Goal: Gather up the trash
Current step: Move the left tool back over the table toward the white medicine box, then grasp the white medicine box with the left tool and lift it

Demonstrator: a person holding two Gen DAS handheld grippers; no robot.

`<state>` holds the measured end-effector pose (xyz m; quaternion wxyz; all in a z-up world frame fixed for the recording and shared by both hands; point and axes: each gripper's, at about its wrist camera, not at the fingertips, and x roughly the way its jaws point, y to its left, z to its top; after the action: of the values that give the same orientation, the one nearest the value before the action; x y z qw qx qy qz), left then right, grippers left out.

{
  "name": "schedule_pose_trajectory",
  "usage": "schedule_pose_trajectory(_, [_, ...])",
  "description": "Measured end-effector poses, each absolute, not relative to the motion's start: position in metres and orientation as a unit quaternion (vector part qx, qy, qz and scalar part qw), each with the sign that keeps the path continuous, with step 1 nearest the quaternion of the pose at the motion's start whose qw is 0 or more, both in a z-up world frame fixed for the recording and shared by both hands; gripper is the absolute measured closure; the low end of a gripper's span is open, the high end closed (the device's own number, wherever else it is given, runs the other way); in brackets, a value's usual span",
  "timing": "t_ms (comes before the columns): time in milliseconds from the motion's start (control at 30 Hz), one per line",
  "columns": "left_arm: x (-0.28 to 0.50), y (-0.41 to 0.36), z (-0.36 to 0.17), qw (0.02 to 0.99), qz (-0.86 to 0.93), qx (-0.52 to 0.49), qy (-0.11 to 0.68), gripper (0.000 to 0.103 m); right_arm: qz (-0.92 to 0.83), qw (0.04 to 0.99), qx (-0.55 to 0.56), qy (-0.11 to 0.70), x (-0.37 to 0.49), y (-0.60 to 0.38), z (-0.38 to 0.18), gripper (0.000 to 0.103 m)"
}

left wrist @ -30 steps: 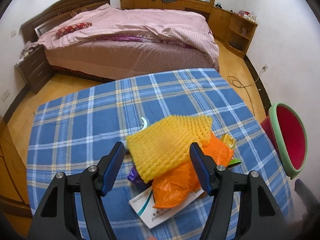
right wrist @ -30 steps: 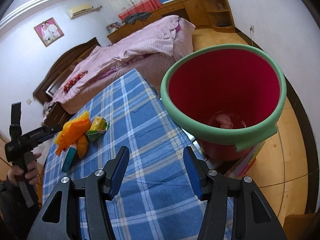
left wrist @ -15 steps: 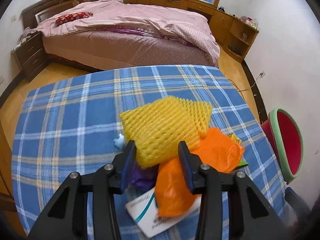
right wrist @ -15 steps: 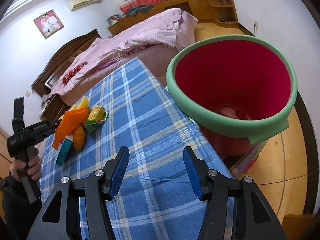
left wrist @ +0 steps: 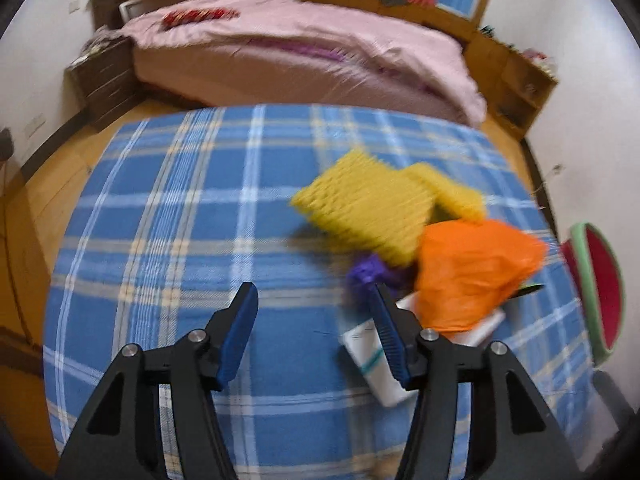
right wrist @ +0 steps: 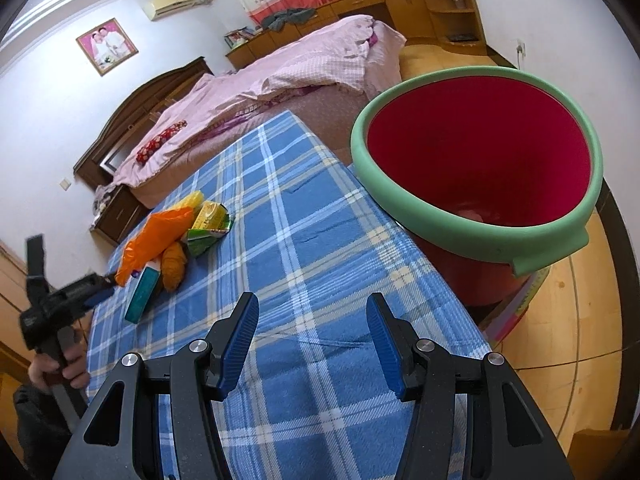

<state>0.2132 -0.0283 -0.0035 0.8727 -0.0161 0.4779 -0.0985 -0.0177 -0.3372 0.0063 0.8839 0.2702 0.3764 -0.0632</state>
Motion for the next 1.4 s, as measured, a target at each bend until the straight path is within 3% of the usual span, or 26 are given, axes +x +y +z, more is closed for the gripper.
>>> schedule_pose_trajectory(600, [0.173,-0.051,-0.02,0.861,-0.093,0.025,0.499,0.044,-0.058,0.888,0.275,0.365,-0.033,-0.337,0.007,0.045])
schedule_pose_trajectory(867, [0.142,-0.057,0.002,0.862,-0.14,-0.019,0.487,0.028,-0.065,0.886,0.279,0.365,-0.036,-0.34,0.004,0.045])
schedule_pose_trajectory(1100, [0.126,-0.089,0.015,0.856,-0.198,-0.019,0.477,0.028,-0.06,0.884,0.279,0.369,-0.035,-0.338,0.001,0.045])
schedule_pose_trajectory(1400, [0.144,-0.12,-0.017,0.839,-0.191,-0.006,0.509,0.028,-0.06,0.883,0.286,0.368,-0.04,-0.341,-0.002,0.045])
